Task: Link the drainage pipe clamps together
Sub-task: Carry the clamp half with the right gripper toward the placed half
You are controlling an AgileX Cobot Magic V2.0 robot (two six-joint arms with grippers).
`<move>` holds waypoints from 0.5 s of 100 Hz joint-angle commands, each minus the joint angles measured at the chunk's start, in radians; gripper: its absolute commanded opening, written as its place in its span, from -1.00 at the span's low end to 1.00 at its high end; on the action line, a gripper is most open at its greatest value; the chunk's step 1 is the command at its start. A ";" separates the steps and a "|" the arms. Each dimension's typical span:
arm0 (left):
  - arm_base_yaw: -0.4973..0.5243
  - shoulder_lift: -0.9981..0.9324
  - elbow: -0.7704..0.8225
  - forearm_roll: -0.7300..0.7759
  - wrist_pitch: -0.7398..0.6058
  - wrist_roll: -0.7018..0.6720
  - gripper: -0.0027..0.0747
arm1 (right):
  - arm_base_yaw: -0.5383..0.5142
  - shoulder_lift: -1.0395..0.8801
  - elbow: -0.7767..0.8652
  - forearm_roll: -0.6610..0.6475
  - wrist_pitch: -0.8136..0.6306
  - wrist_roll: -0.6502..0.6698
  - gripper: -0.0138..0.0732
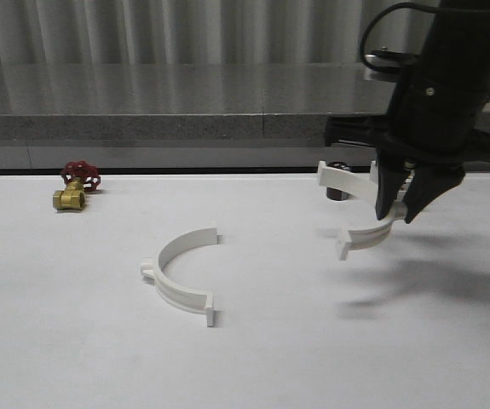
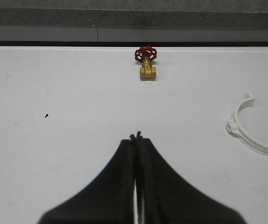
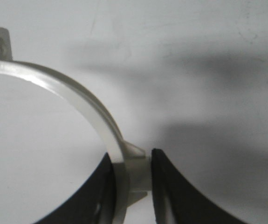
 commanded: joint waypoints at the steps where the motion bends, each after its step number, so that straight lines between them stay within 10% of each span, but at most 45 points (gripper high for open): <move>1: 0.004 0.008 -0.028 -0.005 -0.081 -0.002 -0.98 | 0.041 -0.022 -0.054 -0.077 0.004 0.096 -0.59; 50: 0.004 0.008 -0.028 -0.005 -0.081 -0.002 -0.98 | 0.203 0.146 -0.237 -0.098 0.055 0.192 -0.59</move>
